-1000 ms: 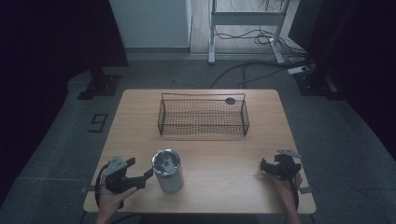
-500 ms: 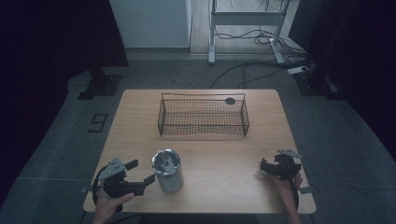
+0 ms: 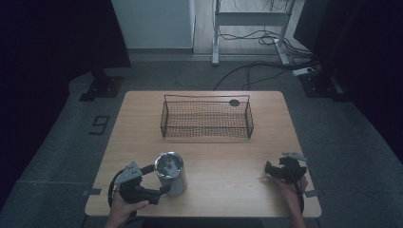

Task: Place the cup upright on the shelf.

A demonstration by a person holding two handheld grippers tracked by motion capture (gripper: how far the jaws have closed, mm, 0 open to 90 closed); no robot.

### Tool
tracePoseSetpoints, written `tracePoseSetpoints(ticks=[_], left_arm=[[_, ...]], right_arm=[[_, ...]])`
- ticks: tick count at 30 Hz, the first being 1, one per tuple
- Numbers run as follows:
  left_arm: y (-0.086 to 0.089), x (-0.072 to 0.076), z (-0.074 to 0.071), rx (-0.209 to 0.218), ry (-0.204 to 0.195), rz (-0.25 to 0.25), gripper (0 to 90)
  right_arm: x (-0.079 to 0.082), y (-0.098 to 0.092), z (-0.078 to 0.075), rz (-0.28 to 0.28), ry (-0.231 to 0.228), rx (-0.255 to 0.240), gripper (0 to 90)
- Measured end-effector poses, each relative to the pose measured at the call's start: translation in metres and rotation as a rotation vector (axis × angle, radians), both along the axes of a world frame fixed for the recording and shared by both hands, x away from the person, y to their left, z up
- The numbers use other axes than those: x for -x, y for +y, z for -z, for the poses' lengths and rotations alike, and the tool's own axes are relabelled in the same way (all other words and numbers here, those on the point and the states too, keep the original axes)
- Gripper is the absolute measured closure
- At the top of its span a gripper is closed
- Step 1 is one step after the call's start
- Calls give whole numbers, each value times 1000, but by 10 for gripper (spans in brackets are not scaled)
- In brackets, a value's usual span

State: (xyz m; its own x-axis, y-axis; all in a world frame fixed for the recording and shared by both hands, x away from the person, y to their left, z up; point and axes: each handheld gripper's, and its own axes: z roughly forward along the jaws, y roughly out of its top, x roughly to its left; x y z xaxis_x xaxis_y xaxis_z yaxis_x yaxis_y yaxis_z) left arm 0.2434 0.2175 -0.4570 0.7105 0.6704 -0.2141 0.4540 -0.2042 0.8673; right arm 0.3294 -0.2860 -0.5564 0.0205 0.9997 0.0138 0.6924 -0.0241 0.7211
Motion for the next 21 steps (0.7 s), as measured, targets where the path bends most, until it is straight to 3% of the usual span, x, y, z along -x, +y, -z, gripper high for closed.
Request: tracePoseSetpoints(ticks=[4, 11, 21], left_arm=[[-5, -3, 2, 25, 3, -10, 11], [-17, -9, 8, -18, -8, -44, 4], [-33, -19, 11, -39, -35, -65, 0]], right_arm=[[0, 0, 0, 0, 0, 0, 28], [0, 0, 0, 0, 1, 0, 27], [-1, 0, 0, 2, 1, 3, 26]])
